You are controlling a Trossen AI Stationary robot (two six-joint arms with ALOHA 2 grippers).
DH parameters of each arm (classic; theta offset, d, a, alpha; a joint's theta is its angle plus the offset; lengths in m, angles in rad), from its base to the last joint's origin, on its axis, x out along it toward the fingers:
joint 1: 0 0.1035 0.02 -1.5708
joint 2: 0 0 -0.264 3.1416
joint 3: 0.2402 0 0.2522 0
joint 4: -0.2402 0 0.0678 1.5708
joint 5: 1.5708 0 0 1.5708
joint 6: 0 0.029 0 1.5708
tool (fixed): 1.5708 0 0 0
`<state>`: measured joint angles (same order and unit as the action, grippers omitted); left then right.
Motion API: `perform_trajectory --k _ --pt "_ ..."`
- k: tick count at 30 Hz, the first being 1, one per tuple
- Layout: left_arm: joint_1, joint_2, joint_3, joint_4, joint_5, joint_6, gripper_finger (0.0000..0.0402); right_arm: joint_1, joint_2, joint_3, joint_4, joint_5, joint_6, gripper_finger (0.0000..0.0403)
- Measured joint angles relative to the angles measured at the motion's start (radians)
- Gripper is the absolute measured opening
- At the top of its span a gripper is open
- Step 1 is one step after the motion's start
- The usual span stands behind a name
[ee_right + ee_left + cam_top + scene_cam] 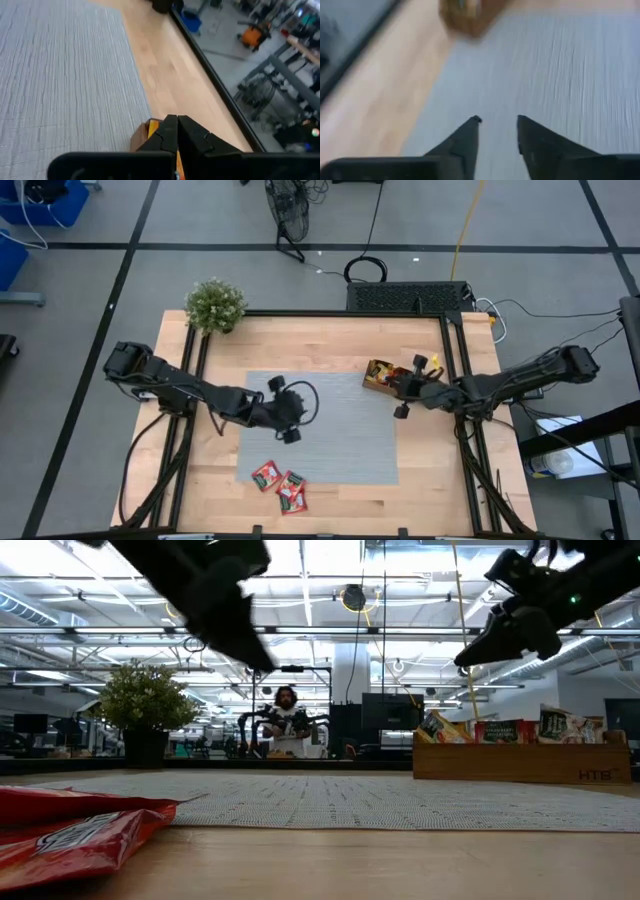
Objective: Pick & Place Tea
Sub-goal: Put the red tea bag into the middle section of the wooden organizer
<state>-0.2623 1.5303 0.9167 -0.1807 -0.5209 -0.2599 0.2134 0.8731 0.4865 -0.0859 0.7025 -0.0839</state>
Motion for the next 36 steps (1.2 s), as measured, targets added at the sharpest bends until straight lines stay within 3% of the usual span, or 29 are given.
perform_trajectory --k 2,5,8,12,18,21,27,36 --pt "-0.029 0.0 0.041 -0.202 0.033 -0.137 0.0168 0.0 -0.013 -0.052 0.091 0.0 -0.048 0.0" --pt "-0.081 0.0 0.076 -0.398 0.177 -0.331 0.0212 0.0 -0.025 -0.124 0.222 0.0 -0.104 0.0" --pt "-0.158 0.0 0.082 -0.464 0.288 -0.501 0.0238 0.0 -0.031 -0.187 0.352 0.001 -0.143 0.0" --pt "-0.26 0.028 0.083 -0.508 0.326 -0.733 0.0245 0.0 -0.034 -0.259 0.512 0.002 -0.193 0.0" --pt "-0.351 0.103 0.082 -0.428 0.369 -0.962 0.0236 0.0 -0.033 -0.292 0.638 0.002 -0.25 0.0" --pt "-0.368 0.142 0.082 -0.33 0.427 -0.981 0.0225 0.0 -0.034 -0.292 0.645 0.002 -0.25 0.0" --pt "-0.4 0.209 0.082 -0.133 0.422 -0.946 0.019 0.0 -0.034 -0.292 0.644 0.001 -0.242 0.0" --pt "-0.421 0.283 0.083 -0.137 0.579 -1.131 0.0147 0.0 -0.033 -0.292 0.643 0.0 -0.231 0.0"
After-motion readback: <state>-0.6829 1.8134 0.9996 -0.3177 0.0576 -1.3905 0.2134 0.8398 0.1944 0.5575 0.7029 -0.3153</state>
